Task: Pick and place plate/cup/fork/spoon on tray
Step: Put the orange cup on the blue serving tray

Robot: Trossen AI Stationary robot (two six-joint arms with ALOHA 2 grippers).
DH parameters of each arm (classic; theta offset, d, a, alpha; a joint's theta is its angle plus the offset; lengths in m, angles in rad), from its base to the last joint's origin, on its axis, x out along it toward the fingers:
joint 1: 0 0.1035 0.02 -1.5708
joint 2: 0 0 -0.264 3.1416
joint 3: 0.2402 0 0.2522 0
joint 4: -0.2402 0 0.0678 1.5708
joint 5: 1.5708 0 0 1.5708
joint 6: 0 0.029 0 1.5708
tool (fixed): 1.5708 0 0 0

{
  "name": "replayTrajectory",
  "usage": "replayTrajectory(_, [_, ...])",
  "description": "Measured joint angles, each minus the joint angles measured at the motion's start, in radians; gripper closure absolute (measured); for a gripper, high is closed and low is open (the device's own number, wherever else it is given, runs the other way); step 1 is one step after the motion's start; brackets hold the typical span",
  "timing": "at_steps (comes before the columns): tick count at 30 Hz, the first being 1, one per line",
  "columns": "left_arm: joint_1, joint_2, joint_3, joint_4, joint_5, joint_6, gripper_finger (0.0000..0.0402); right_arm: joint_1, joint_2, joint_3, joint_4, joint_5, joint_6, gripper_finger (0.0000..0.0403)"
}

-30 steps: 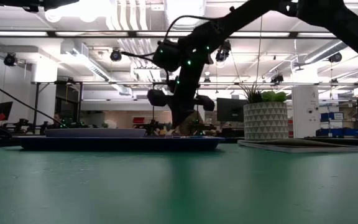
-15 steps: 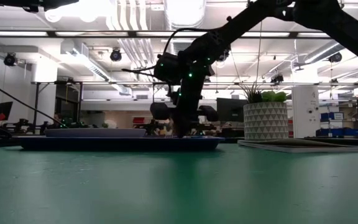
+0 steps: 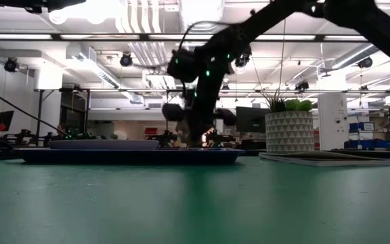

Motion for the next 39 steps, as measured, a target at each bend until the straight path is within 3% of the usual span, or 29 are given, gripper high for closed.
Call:
replayTrajectory(9, [0.000,0.002,0.000,0.000,0.000,-0.002,0.0346,0.190,-0.159,0.000,-0.052,-0.138,-0.006,0.0394])
replayTrajectory(14, [0.000,0.002,0.000,0.000,0.000,-0.009,0.0346,0.333,-0.241,0.000,-0.142,-0.241,0.123,0.0394])
replayTrajectory(20, [0.000,0.002,0.000,0.000,0.000,-0.010,0.0346,0.494,-0.308,0.001,-0.358,-0.426,0.489,0.0394])
replayTrajectory(28, [0.000,0.002,-0.001,0.000,0.000,-0.011,0.0346,0.722,-0.363,0.000,-0.837,-0.771,1.086,0.0394])
replayTrajectory(30, [0.000,0.002,-0.001,-0.001,0.000,-0.011,0.0346,0.771,-0.388,0.000,-0.864,-0.781,1.192,0.0394])
replayTrajectory(34, [0.000,0.002,-0.001,0.000,-0.001,-0.011,0.0346,0.837,-0.427,0.000,-0.868,-0.694,1.378,0.0394])
replayTrajectory(39, [0.000,0.002,-0.002,-0.001,0.000,-0.011,0.0346,0.902,-0.435,0.000,-0.950,-0.625,1.449,0.0394])
